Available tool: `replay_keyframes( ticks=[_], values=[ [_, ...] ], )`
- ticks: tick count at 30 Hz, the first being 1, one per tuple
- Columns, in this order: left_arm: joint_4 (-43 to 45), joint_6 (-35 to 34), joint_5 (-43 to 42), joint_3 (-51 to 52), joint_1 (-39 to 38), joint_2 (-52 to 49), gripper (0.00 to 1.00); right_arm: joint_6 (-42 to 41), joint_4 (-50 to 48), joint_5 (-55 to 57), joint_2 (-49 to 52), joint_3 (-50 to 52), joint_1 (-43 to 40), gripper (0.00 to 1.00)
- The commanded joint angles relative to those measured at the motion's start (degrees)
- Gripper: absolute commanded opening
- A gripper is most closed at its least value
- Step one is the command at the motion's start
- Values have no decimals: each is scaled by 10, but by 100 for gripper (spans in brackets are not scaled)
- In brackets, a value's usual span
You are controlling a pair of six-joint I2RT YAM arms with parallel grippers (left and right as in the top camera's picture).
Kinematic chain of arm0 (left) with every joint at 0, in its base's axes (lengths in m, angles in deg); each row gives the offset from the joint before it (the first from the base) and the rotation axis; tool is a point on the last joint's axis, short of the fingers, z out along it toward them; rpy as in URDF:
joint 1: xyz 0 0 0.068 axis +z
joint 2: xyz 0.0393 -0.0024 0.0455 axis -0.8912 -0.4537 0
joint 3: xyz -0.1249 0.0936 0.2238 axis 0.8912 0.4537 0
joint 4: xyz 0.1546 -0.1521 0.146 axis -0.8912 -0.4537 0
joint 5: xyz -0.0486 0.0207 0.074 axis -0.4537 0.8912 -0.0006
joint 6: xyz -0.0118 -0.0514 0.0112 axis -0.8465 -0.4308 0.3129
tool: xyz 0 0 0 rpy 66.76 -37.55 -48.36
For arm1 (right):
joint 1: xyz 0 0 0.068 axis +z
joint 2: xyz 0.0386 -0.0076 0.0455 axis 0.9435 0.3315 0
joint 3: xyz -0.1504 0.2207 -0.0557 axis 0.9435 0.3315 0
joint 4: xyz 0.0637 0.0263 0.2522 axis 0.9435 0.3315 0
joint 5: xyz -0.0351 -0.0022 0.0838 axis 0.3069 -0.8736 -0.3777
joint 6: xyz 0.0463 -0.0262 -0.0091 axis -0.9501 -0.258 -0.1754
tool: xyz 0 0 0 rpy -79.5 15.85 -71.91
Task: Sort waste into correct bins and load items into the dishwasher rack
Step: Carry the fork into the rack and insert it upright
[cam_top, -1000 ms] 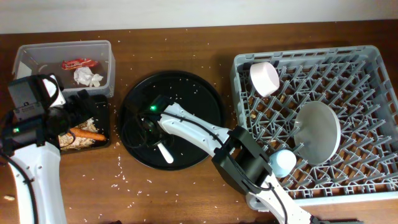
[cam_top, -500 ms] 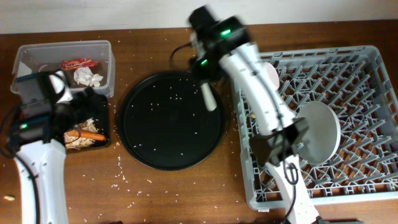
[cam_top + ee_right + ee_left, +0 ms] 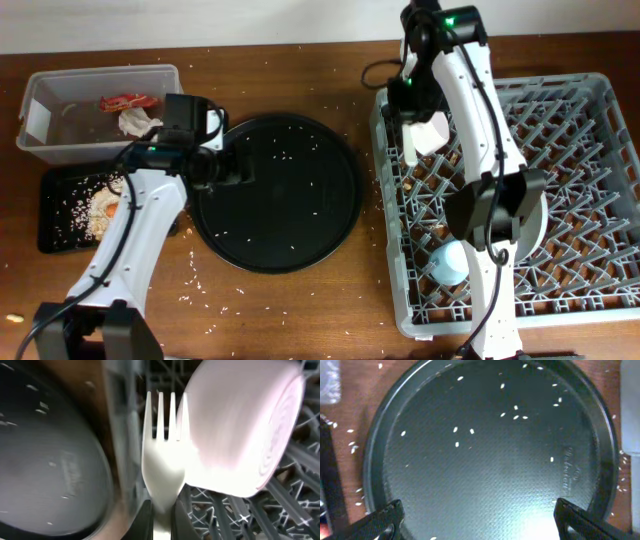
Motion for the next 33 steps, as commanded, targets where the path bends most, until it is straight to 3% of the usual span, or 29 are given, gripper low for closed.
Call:
replay_keyframes(
  ticks=[1, 8, 15, 26, 30, 32, 33],
  values=[
    [14, 3, -4, -7, -9, -3, 95, 24, 4, 28, -9, 29, 2, 6],
    [42, 3, -4, -7, -9, -4, 96, 39, 5, -8, -38, 12, 3, 69],
    [98, 3, -4, -7, -9, -16, 99, 39, 5, -8, -142, 9, 2, 99],
    [100, 3, -4, -7, -9, -17, 99, 37, 5, -21, -344, 9, 3, 99],
    [100, 3, -4, -7, -9, -17, 99, -41, 5, -126, -369, 9, 3, 99],
    [100, 3, -4, -7, -9, -17, 99, -41, 5, -94, -369, 9, -2, 77],
    [100, 3, -4, -7, -9, -17, 99, -41, 5, -94, -369, 9, -2, 99]
  ],
)
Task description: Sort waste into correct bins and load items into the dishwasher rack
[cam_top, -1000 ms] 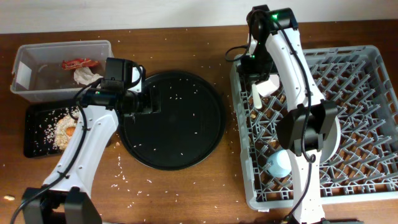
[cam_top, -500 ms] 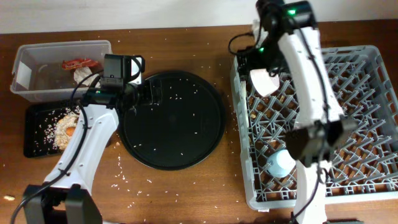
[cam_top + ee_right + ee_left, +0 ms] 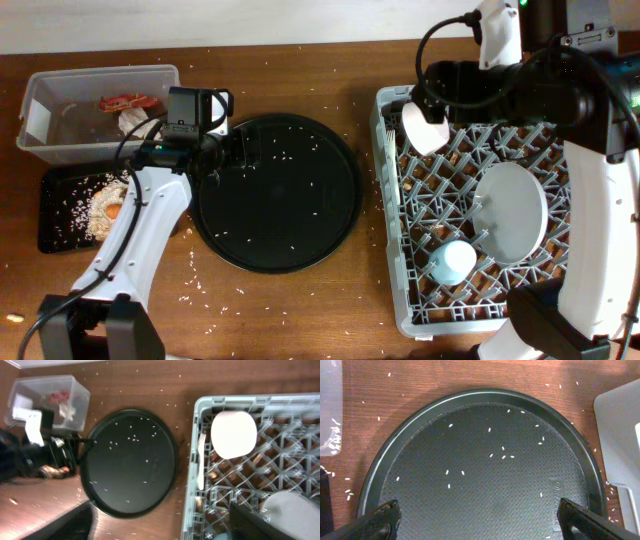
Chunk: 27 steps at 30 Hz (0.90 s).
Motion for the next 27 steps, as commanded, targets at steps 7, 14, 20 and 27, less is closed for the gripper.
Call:
replay_keyframes(
  ticks=[7, 14, 20, 27],
  values=[
    [1, 3, -4, -7, -1, -6, 99, 7, 3, 38, 3, -5, -2, 99],
    [1, 3, -4, -7, -1, -6, 99, 105, -67, 60, -21, 5, -2, 98],
    [1, 3, -4, -7, -1, -6, 99, 106, -243, 72, -144, 235, -6, 98],
    [1, 3, -4, -7, -1, -6, 99, 105, -612, 63, -430, 759, -66, 98]
  ],
)
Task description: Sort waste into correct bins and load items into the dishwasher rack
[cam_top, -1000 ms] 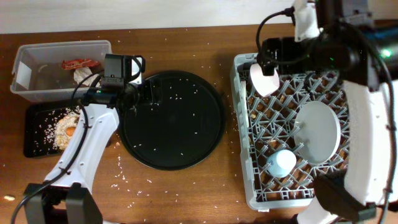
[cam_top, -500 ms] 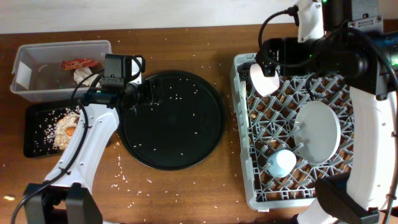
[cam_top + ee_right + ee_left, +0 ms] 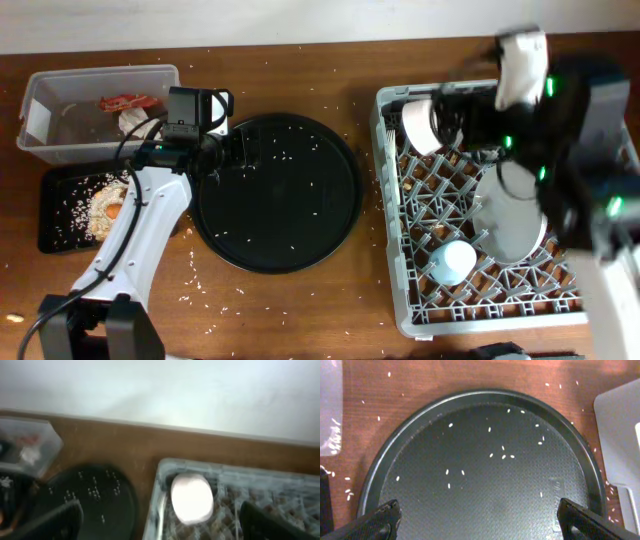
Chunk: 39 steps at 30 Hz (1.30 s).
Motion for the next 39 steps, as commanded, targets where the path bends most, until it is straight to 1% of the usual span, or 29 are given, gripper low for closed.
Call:
replay_keyframes(
  ticks=[1, 5, 7, 9, 13, 14, 17, 19, 39],
  values=[
    [2, 3, -4, -7, -1, -6, 99, 3, -139, 1, -148, 230, -35, 99],
    [2, 3, -4, -7, -1, -6, 99, 4, -294, 2, -334, 495, -65, 98],
    [2, 3, -4, -7, -1, -6, 99, 4, -342, 7, -425, 610, -71, 98],
    [2, 3, -4, -7, -1, -6, 99, 3, -382, 8, -506, 709, -73, 98],
    [2, 3, -4, -7, -1, -6, 99, 1, -449, 7, -616, 839, -73, 99],
    [2, 3, -4, -7, -1, -6, 99, 1, -444, 7, -638, 854, -72, 98],
    [2, 3, -4, -7, -1, -6, 99, 2, -396, 24, -677, 854, -73, 98],
    [2, 3, -4, -7, -1, -6, 99, 2, -393, 49, -691, 854, -73, 98],
    [2, 3, -4, -7, -1, -6, 99, 2, -391, 61, -691, 854, -72, 98]
  ],
)
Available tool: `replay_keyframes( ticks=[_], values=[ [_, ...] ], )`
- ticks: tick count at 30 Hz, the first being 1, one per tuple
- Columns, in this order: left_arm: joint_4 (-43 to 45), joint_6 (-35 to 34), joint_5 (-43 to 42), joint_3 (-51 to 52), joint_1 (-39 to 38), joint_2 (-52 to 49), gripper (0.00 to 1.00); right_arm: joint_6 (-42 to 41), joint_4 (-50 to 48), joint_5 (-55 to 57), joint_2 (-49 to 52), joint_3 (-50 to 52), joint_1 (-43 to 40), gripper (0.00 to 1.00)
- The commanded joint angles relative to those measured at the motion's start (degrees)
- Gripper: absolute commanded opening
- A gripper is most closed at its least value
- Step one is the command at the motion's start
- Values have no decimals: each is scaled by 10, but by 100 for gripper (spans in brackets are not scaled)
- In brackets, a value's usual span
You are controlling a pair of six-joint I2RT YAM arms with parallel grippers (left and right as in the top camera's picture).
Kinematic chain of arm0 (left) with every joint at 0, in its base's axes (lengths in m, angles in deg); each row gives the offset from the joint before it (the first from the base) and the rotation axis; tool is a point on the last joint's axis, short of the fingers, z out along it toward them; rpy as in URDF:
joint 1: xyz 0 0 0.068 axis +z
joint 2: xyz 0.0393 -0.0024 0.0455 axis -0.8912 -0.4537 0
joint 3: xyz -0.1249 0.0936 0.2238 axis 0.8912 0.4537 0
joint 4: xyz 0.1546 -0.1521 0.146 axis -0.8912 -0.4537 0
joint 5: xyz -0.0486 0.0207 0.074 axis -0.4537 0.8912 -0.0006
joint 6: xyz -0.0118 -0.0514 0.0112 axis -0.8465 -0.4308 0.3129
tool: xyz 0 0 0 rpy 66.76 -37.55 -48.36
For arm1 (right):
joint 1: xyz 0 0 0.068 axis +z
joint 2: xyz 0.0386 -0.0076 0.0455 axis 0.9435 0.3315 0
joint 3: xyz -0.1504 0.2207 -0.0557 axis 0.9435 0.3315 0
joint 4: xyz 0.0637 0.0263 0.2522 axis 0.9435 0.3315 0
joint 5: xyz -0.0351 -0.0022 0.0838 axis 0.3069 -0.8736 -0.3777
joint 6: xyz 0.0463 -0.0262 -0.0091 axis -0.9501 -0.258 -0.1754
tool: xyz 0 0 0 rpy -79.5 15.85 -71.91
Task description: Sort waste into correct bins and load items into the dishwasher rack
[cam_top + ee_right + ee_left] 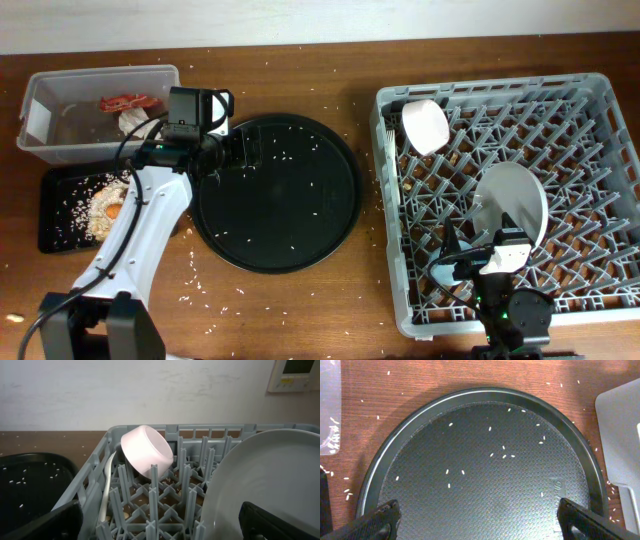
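Note:
The grey dishwasher rack (590, 95) holds a pale pink cup (425, 126) on its side, a white fork (388, 150) along the left wall and a standing white plate (510, 205). In the right wrist view the cup (147, 452), fork (106, 485) and plate (265, 485) show across the rack. My right gripper (160, 525) is open and empty at the rack's front, also in the overhead view (482, 240). My left gripper (480, 520) is open and empty over the black round tray (480, 475), above its left side (235, 155).
A clear bin (60, 85) with a red wrapper and crumpled paper stands at the back left. In front of it is a black rectangular tray (50, 225) with rice and food scraps. Rice grains lie on the round tray and the wooden table (300, 310).
My right arm was up over the rack's back part, its view blurred. Now it sits low at the rack's front edge, looking across the rack. The left arm has not moved.
My right gripper was shut on the white fork at the rack's left edge beside the pink cup. Then the fork lay in the rack and the gripper was open, high above. My left gripper was close over the tray, then higher, and stayed there.

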Motion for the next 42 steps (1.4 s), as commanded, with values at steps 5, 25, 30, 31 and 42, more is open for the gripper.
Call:
replay_keyframes(
  ticks=[5, 25, 30, 31, 42],
  values=[
    [1, 4, -4, -7, -1, -3, 99, -4, 3, 11, -7, 3, -4, 98],
    [-17, 3, 70, -5, 0, -5, 99, -4, 3, 11, -7, 3, -4, 98],
    [-23, 4, 50, -5, 0, -4, 99, -4, 3, 11, -7, 3, -4, 98],
    [-23, 4, 50, -4, 0, -1, 99, -4, 3, 11, -7, 3, -4, 98],
    [235, 77, 61, 230, 0, 207, 99, -4, 3, 11, -7, 3, -4, 98]
  ],
)
